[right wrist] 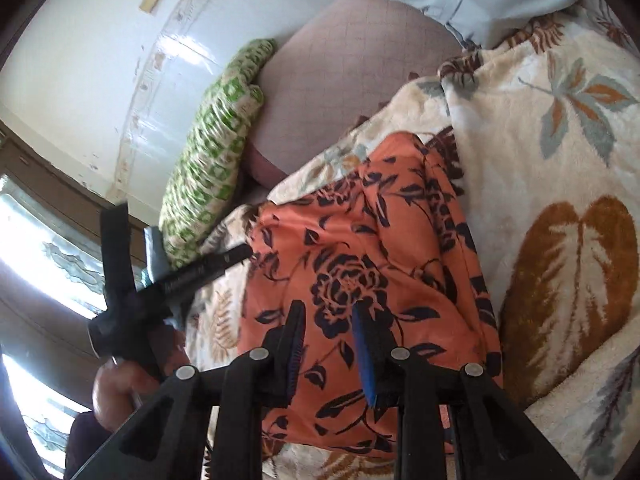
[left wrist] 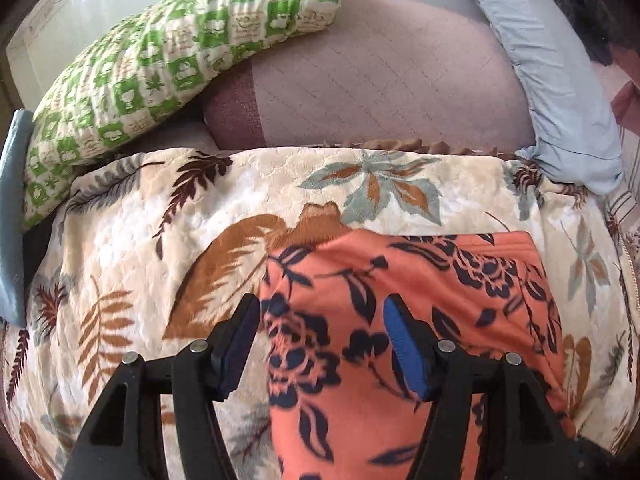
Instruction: Fold small clothes
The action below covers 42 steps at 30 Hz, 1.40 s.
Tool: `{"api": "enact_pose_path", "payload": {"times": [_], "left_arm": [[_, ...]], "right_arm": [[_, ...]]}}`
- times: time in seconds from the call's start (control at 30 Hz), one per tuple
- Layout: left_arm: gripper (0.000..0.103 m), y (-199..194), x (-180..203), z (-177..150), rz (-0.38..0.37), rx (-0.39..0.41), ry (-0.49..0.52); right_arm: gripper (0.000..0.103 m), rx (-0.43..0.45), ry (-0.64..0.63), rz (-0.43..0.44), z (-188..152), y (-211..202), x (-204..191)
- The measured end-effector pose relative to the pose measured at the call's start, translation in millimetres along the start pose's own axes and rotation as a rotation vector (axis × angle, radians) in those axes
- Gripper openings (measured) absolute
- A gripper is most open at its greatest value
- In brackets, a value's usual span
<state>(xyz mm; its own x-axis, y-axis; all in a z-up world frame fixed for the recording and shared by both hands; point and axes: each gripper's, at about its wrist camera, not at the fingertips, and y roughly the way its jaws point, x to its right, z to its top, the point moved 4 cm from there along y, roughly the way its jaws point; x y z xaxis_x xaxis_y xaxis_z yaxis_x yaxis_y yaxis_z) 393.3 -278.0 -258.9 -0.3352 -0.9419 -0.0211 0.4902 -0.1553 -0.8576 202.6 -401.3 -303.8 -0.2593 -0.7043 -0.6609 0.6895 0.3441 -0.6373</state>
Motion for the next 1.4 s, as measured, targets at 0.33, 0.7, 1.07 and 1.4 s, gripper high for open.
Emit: {"api": "enact_pose_path", "payload": {"times": [0.33, 0.7, 1.07, 1.4], "left_arm": [[0.085, 65.0, 18.5, 19.1, 0.043, -0.055, -0.015], [0.085, -32.6, -24.3, -68.1, -0.055, 0.011, 0.066], [0.086, -47.9, -14.0, -86.5, -0.086, 0.060, 0.118], [0.087, -5.8, -1.0, -91.1, -0.094, -0.032, 0.163]], "right_arm": [[0.025, -0.061, 0.097, -0.006, 4.1, 21.9, 32.1], [0.027, 0.035, 0.100, 0.099, 8.2, -15.9, 17.9], [0.026, -0.036, 0.020, -0.008, 5.4, -6.3, 15.5], [0.028, -0.015, -0.034, -0.040, 78.9, 38.3, -8.5]]}}
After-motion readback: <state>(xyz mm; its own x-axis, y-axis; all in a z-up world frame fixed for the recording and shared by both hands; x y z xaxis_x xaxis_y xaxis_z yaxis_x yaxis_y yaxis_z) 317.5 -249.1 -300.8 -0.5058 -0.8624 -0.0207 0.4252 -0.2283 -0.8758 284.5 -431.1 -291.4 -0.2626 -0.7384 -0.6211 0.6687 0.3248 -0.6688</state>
